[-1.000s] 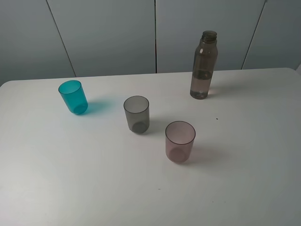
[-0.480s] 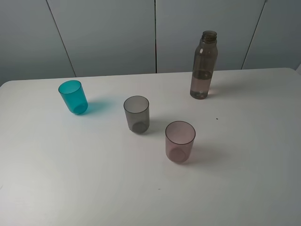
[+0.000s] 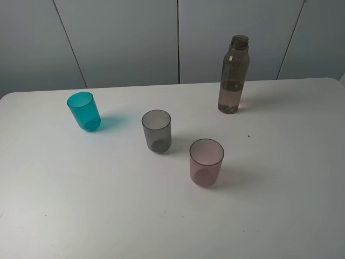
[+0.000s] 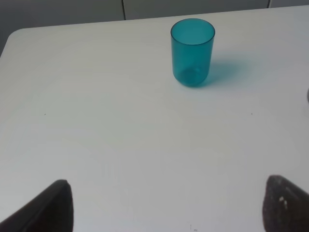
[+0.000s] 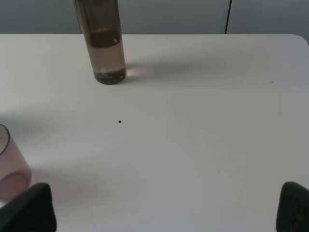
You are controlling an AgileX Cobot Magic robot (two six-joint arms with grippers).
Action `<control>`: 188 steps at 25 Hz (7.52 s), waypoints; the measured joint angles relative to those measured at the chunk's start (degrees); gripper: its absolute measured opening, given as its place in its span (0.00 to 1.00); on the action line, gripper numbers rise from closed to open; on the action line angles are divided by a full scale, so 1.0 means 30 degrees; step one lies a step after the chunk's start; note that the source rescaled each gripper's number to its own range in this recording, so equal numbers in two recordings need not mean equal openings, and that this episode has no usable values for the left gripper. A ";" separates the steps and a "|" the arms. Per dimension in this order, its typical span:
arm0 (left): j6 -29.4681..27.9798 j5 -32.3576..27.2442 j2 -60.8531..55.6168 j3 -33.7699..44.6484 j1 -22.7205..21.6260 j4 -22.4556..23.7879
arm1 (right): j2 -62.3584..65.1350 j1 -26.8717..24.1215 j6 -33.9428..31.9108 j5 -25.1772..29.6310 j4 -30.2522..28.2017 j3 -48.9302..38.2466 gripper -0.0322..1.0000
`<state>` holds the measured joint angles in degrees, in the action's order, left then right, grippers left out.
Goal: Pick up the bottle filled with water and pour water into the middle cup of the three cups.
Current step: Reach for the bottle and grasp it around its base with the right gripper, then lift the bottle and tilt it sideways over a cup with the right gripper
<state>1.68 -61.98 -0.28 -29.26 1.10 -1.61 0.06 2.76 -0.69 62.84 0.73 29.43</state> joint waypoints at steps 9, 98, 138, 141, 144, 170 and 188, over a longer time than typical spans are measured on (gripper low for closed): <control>0.0000 0.0000 0.0000 0.0000 0.0000 0.0000 | -0.5035 -0.0017 -0.0769 -0.3148 0.0833 0.1728 0.96; 0.0069 0.0000 0.0000 0.0000 0.0000 0.0000 | -4.0655 0.3461 -0.1281 -3.7346 -0.1970 0.6118 0.96; 0.0069 0.0000 0.0000 0.0000 0.0000 0.0000 | -4.3188 0.3100 -0.2114 -4.0689 -0.2635 0.8534 0.96; 0.0069 0.0000 0.0000 0.0000 0.0000 0.0000 | -4.3188 0.3100 -0.2026 -4.0689 -0.2758 0.8534 0.96; 0.0069 0.0000 0.0000 0.0000 0.0000 0.0000 | -4.3188 0.3100 -0.2026 -4.0689 -0.3032 0.8534 0.96; 0.0031 0.0000 0.0000 0.0000 0.0000 0.0000 | -4.3066 0.3060 -0.2102 -4.0546 -0.3482 0.8534 0.05; 0.0031 0.0000 0.0000 0.0000 0.0000 0.0000 | -3.9756 0.6877 0.6680 -3.8091 -0.2802 0.8534 0.03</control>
<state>1.77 -61.98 -0.28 -29.26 1.10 -1.61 -119.21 23.40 19.35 -51.43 -7.68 55.03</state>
